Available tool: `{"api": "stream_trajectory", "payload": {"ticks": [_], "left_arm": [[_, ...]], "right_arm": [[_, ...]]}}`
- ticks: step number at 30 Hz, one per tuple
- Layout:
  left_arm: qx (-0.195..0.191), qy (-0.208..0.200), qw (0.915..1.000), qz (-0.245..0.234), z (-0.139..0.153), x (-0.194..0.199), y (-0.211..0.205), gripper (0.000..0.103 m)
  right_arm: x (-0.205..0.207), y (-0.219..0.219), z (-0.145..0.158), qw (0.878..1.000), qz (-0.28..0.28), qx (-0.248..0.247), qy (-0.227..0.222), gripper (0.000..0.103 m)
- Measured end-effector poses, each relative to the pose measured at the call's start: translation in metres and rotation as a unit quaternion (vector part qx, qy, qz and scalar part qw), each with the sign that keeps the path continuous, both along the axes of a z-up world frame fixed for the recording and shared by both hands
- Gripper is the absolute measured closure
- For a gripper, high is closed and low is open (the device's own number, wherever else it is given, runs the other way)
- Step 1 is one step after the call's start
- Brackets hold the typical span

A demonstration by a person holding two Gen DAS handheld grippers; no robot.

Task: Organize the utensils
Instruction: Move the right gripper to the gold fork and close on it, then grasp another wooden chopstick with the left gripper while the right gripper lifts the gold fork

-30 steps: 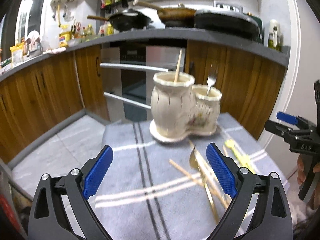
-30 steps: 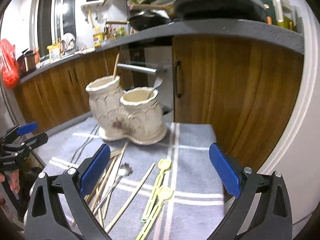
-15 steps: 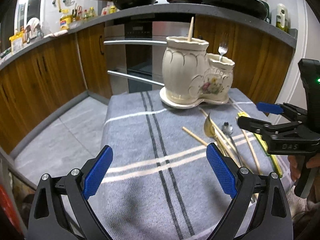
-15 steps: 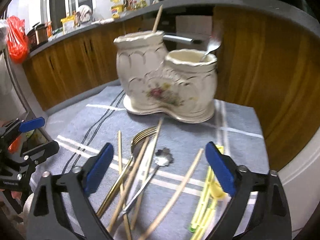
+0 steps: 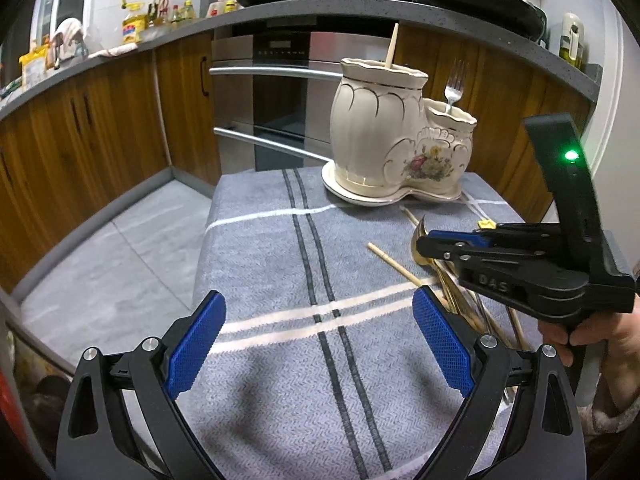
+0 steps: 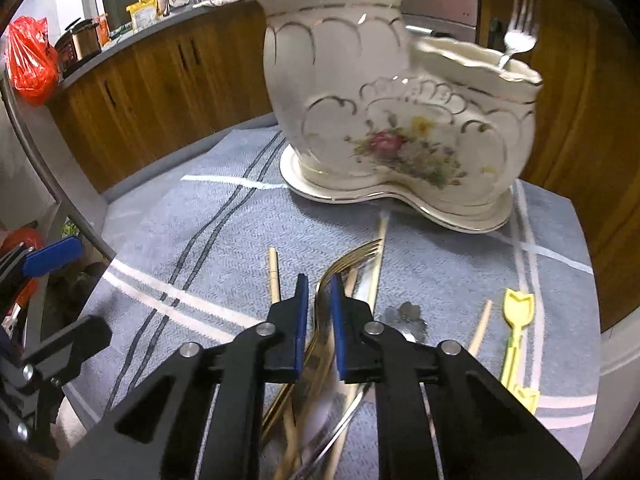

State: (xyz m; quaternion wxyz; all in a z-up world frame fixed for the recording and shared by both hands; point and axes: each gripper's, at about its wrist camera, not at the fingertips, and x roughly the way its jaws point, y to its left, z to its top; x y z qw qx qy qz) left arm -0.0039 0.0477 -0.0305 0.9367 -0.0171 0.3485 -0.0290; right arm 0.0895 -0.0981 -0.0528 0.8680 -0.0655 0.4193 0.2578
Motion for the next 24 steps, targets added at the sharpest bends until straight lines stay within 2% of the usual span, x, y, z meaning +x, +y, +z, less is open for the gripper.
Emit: {"api": "stream_trajectory", "payload": {"ticks": [4,5,7,16,20,24], "left_arm": [[-0.002,0.0,1.0,0.0,0.0,0.0,0.0,0.009],[-0.003,0.001,1.0,0.0,-0.001,0.0,0.0,0.009],[-0.003,0.004,1.0,0.0,-0.001,0.002,0.0,0.009],[-0.005,0.014,0.9999,-0.001,-0.006,0.006,-0.006,0.009],[-0.005,0.02,0.9998,-0.009,-0.007,0.011,-0.016,0.009],[-0.003,0.024,0.9995,-0.019,-0.007,0.016,-0.026,0.009]], "right_arm": [[0.006,0.003,-0.007,1.0,-0.009,-0.001,0.027,0.093],[0.007,0.002,-0.007,0.999,-0.008,0.003,0.031,0.097],[0.006,-0.001,-0.005,0.999,-0.008,0.015,0.034,0.097],[-0.012,-0.039,0.028,0.997,-0.001,0.08,0.023,0.099],[-0.01,-0.062,0.039,0.992,0.001,0.116,0.042,0.1],[-0.012,-0.081,0.051,0.99,-0.004,0.134,0.041,0.1]]}}
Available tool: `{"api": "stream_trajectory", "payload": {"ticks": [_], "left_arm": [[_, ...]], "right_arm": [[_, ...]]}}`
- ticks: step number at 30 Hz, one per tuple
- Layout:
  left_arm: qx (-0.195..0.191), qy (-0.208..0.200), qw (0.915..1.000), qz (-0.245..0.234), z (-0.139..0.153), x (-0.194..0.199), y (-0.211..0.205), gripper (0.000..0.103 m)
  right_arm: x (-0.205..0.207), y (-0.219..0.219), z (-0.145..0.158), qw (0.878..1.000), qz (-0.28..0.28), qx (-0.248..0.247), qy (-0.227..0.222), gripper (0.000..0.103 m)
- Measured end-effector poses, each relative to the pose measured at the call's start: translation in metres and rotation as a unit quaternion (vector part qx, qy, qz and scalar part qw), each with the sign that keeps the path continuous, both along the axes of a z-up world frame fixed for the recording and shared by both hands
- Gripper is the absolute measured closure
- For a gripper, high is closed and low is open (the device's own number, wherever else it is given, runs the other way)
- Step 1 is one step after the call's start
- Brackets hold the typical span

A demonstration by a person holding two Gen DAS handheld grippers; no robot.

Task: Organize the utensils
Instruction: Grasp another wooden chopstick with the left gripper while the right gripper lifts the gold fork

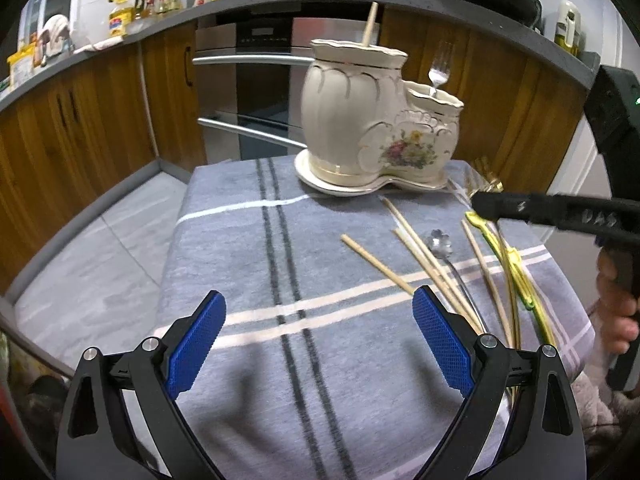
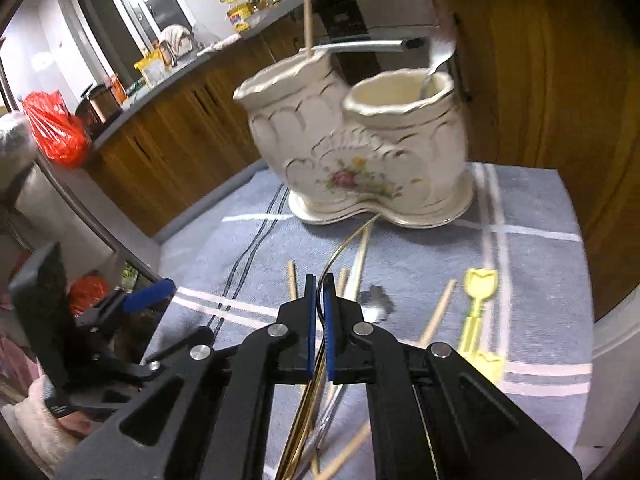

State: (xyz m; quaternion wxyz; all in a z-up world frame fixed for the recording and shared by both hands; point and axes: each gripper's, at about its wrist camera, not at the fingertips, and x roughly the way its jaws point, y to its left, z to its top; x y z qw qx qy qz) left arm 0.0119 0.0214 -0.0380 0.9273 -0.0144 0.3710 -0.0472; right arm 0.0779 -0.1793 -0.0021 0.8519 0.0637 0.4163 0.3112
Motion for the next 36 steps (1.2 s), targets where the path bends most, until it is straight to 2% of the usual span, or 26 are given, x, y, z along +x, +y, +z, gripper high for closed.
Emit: {"api": "stream_trajectory", "payload": {"ticks": [9,11,15,18,21,24,29,30,32,33,36], "left_arm": [[-0.007,0.048,0.9986,-0.02,-0.012,0.023,-0.038,0.01],[0.007,0.057,0.9983,-0.014,-0.015,0.029,-0.048,0.013],[0.018,0.085,0.9962,-0.002,-0.024,0.041,-0.058,0.034],[0.013,0.096,0.9952,0.009,-0.028,0.045,-0.059,0.037],[0.001,0.102,0.9946,0.02,-0.026,0.049,-0.057,0.048],[0.001,0.107,0.994,0.024,-0.026,0.049,-0.055,0.051],[0.035,0.105,0.9936,0.019,-0.028,0.047,-0.063,0.053],[0.045,0.104,0.9934,0.017,-0.029,0.049,-0.066,0.057],[0.065,0.093,0.9935,0.006,-0.03,0.051,-0.07,0.072],[0.071,0.093,0.9932,0.001,-0.03,0.053,-0.069,0.085],[0.068,0.098,0.9927,-0.017,-0.029,0.057,-0.062,0.09]], "right_arm": [[-0.001,-0.036,0.014,0.999,-0.023,0.025,-0.013,0.1],[0.0,-0.045,0.016,0.999,-0.025,0.032,-0.013,0.1],[-0.001,-0.055,0.017,0.999,-0.031,0.034,-0.016,0.1],[-0.003,-0.058,0.016,0.999,-0.031,0.037,-0.017,0.1],[-0.005,-0.061,0.016,0.998,-0.03,0.042,-0.019,0.1],[-0.008,-0.06,0.018,0.998,-0.027,0.041,-0.026,0.1],[-0.014,-0.057,0.023,0.998,-0.022,0.041,-0.037,0.1],[-0.016,-0.056,0.025,0.998,-0.021,0.041,-0.042,0.1],[-0.018,-0.054,0.029,0.998,-0.02,0.041,-0.05,0.1],[-0.019,-0.054,0.031,0.998,-0.02,0.042,-0.052,0.1],[-0.022,-0.057,0.038,0.997,-0.02,0.046,-0.059,0.1]]}}
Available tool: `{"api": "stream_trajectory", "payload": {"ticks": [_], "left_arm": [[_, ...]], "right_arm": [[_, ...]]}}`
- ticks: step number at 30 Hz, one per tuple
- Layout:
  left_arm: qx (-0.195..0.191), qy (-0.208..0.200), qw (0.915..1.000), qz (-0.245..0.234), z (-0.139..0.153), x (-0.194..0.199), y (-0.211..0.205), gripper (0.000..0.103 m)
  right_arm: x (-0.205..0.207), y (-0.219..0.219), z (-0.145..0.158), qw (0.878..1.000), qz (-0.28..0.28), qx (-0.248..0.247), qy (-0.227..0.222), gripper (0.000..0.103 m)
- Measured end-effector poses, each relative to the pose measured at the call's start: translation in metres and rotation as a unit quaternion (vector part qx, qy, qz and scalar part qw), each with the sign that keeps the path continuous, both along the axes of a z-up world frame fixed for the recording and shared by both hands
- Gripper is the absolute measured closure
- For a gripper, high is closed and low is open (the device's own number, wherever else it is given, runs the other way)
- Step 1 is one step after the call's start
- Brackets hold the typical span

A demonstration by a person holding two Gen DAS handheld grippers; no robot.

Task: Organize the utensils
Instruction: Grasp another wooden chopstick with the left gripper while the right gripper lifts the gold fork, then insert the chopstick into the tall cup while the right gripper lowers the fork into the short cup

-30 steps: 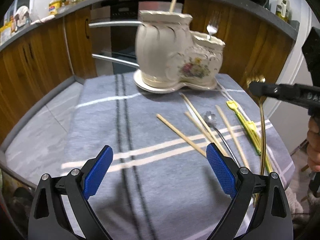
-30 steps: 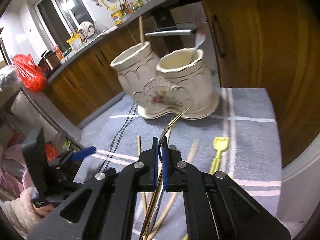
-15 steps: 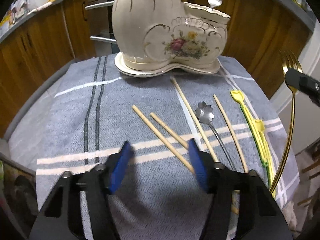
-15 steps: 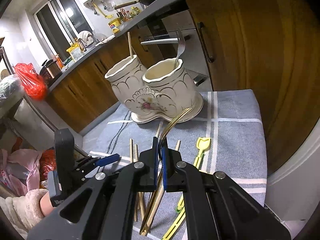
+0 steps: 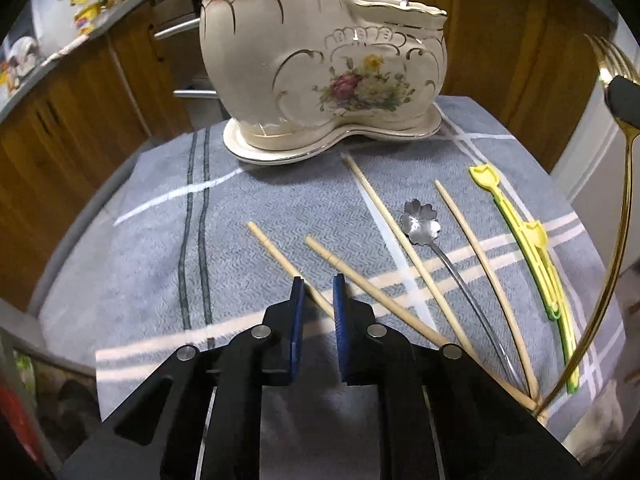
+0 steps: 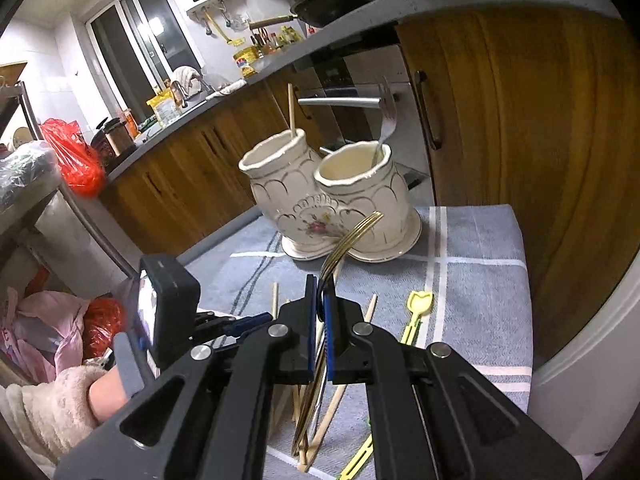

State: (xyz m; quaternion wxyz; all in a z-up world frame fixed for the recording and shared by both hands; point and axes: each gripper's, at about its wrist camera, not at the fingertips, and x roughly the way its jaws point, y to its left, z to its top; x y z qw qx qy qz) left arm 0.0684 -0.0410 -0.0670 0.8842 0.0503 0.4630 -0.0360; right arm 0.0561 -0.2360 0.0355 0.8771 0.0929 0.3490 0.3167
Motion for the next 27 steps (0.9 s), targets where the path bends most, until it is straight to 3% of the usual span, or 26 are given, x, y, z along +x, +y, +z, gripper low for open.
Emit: {"api": "stream_trajectory", "payload": {"ticks": [4,12,15,18,20,21,22,27], "left_arm": [[-0.001,0.012,0.9997,-0.019,0.003,0.0,0.013,0.098],[0.001,0.031,0.9989,-0.034,0.003,-0.013,0.024,0.098],[0.009,0.038,0.9988,-0.031,0.001,-0.021,0.021,0.078],[0.004,0.036,0.9988,-0.033,0.001,-0.03,0.021,0.075],[0.001,0.027,0.9992,-0.029,0.0,-0.032,0.023,0.08],[0.005,0.021,0.9994,-0.025,0.0,-0.031,0.024,0.094],[0.007,0.015,0.9996,-0.021,0.0,-0.03,0.026,0.098],[-0.013,-0.005,0.9993,-0.033,0.004,-0.03,0.032,0.098]], "right_arm": [[-0.004,-0.005,0.009,1.0,-0.005,0.006,-0.012,0.1],[-0.005,-0.001,0.012,1.0,-0.006,0.004,-0.017,0.1],[-0.006,0.002,0.01,1.0,-0.003,-0.002,-0.019,0.1],[-0.007,0.003,0.011,1.0,-0.006,-0.009,-0.028,0.1],[-0.007,0.002,0.012,0.999,-0.009,-0.009,-0.036,0.1],[-0.007,0.002,0.013,0.999,-0.012,-0.007,-0.04,0.1],[-0.008,0.002,0.014,0.999,-0.014,-0.006,-0.043,0.1],[-0.01,0.003,0.017,0.998,-0.019,-0.008,-0.062,0.1]]}}
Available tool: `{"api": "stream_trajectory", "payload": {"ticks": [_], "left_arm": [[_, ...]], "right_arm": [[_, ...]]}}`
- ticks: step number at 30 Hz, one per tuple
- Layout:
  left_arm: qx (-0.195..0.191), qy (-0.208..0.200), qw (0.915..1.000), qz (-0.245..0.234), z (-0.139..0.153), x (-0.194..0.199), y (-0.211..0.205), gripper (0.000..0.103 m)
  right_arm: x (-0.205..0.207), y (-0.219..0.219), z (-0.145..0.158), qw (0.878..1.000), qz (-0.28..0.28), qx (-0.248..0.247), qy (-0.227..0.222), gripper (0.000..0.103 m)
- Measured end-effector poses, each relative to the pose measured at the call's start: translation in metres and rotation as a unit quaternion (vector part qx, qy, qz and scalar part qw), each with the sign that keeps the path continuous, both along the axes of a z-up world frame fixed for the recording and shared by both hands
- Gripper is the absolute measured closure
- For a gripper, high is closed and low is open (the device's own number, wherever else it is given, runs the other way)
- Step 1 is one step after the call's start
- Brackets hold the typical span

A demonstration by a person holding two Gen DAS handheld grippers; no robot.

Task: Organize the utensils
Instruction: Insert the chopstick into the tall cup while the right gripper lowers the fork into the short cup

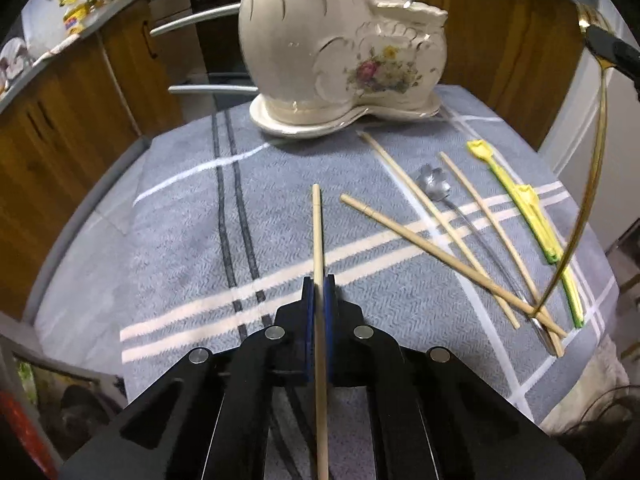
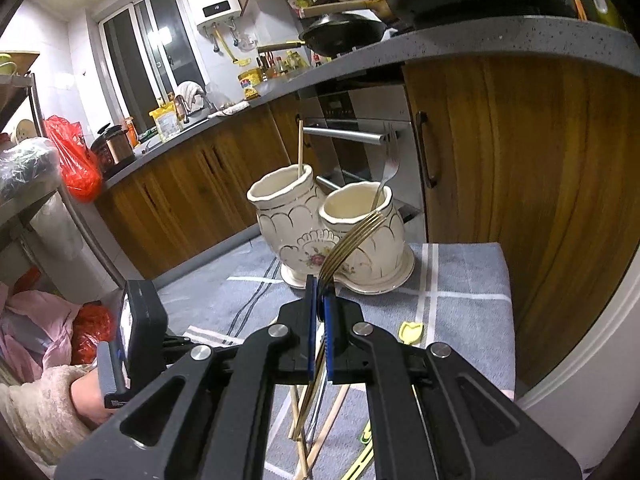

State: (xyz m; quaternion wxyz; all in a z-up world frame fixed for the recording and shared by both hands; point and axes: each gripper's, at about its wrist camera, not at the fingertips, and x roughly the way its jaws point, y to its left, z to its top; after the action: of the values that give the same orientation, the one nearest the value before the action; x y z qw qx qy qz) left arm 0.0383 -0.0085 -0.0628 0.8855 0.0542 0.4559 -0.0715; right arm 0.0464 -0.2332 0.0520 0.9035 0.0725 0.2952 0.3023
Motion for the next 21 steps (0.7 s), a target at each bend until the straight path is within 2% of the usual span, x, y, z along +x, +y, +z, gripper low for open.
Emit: {"api": "stream_trajectory", "payload": {"ticks": [2,6,10,13,21], "left_arm": [[-0.001,-0.023,0.9997,-0.006,0.008,-0.003,0.001,0.098],[-0.029,-0.079,0.9964,-0.015,0.033,-0.008,0.008,0.098],[-0.052,-0.15,0.987,-0.028,0.067,-0.016,0.012,0.098],[-0.051,-0.186,0.9807,-0.032,0.091,-0.011,0.008,0.098],[-0.088,-0.264,0.9602,-0.026,0.141,0.02,0.013,0.098]], "right_arm": [[0.0,0.0,0.003,1.0,-0.005,-0.003,-0.011,0.1],[0.002,0.001,0.013,0.999,-0.013,-0.002,-0.03,0.1],[0.006,0.004,0.026,0.998,-0.017,-0.003,-0.054,0.1],[0.012,0.006,0.041,0.997,-0.025,-0.005,-0.078,0.1],[0.036,0.009,0.074,0.992,-0.046,0.008,-0.121,0.1]]}}
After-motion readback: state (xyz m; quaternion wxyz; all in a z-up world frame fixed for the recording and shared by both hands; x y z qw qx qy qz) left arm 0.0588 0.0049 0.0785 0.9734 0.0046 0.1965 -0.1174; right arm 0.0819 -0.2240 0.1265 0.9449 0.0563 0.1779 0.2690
